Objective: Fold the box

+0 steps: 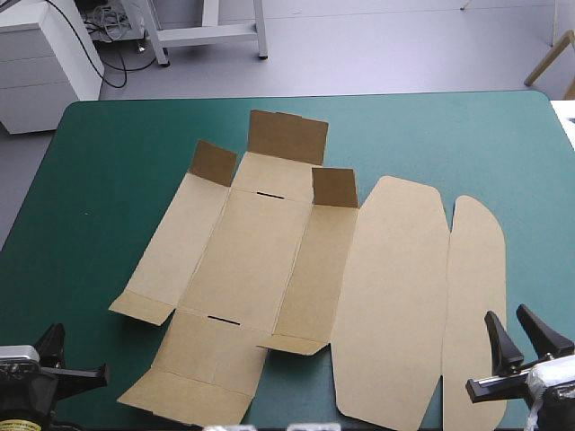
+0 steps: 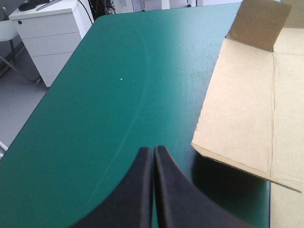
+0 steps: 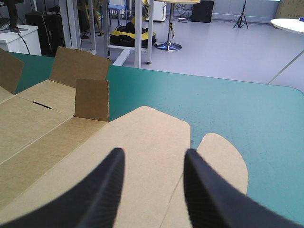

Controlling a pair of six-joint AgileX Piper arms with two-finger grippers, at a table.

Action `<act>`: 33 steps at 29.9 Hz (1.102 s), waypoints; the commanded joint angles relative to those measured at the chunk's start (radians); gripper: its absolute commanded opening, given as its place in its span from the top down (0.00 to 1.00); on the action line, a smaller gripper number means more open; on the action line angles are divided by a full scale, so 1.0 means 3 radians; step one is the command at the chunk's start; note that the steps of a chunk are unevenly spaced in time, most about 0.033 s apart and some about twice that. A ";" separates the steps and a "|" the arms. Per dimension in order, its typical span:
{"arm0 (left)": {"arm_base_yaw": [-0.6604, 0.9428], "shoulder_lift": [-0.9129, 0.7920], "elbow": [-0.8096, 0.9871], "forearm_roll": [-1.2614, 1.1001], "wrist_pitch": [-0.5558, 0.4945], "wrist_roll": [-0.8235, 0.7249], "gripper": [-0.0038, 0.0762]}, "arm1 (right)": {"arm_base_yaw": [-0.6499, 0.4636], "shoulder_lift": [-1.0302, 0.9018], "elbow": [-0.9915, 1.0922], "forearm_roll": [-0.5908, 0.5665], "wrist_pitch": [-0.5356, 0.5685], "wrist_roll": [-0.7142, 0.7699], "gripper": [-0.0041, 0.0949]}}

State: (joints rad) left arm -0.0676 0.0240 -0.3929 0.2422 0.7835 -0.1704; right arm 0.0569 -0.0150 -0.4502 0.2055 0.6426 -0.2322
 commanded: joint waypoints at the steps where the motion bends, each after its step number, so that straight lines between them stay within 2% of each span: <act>1: -0.0002 0.0045 -0.0079 0.0009 -0.0229 -0.0028 0.96 | 0.0020 -0.0063 -0.0074 0.0037 -0.0272 -0.0041 0.25; 3: -0.0002 0.0045 -0.0079 0.0009 -0.0229 -0.0028 0.96 | 0.0020 -0.0063 -0.0074 0.0037 -0.0272 -0.0041 0.18; 17: -0.0002 0.0045 -0.0079 0.0009 -0.0229 -0.0028 0.96 | 0.0020 0.0160 -0.0108 0.0058 -0.0278 -0.0140 0.18; 26: -0.0002 0.0045 -0.0079 0.0009 -0.0229 -0.0028 0.96 | 0.0020 0.1261 -0.0708 0.0168 -0.0271 -0.0668 0.18; 33: -0.0002 0.0045 -0.0079 0.0009 -0.0229 -0.0028 0.96 | 0.0020 0.2357 -0.1335 0.0748 -0.0233 -0.1236 0.18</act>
State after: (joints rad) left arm -0.0676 0.0240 -0.3929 0.2422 0.7835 -0.1704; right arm 0.0578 0.5817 -0.7620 0.3416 0.6397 -0.5292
